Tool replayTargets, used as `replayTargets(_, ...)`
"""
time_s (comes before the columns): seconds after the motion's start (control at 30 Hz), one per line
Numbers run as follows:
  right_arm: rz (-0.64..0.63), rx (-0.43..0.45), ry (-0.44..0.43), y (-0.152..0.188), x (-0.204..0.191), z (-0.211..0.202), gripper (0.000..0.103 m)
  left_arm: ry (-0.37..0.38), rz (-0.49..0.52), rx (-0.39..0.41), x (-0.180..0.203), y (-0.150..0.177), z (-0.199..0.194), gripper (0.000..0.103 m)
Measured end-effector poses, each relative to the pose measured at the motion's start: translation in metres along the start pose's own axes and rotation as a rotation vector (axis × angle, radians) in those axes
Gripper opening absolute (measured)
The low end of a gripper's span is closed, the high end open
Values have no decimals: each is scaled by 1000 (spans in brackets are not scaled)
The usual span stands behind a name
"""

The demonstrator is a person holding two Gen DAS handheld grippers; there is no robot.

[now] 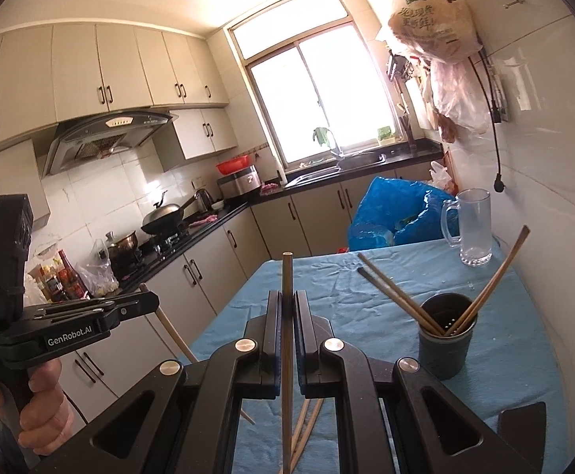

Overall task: Organize utensils
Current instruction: 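Carry both held chopsticks upright over to the black utensil cup, then lower the chopsticks into the black cup and open both tools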

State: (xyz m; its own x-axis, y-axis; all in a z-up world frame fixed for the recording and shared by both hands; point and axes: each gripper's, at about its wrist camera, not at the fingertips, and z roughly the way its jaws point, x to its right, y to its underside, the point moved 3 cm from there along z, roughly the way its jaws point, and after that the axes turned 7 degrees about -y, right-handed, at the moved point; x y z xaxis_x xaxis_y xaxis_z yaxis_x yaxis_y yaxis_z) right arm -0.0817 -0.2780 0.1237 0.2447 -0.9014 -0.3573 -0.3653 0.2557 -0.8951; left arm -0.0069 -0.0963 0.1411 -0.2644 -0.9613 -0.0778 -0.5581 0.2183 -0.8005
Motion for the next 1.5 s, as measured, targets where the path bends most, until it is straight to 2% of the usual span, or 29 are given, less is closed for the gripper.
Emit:
replayTargets(0.3, 41, 58, 24, -16, 26, -31, 6, 17, 44, 26, 26, -12, -16, 7)
replayTargets(0.7, 41, 142, 135, -43, 60, -74, 6, 164, 84, 47, 82, -44, -32, 7)
replayTargets(0.83, 32, 175, 173, -57, 70, -81, 6, 203, 99, 77, 102, -62, -38, 7)
replayTargets(1.17, -10, 228, 263, -93, 89, -77, 6, 249, 96, 99, 144, -114, -18, 7)
replayTargets(1.5, -17, 236, 327, -114, 117, -42, 6, 253, 60, 94, 174, -150, 29, 7)
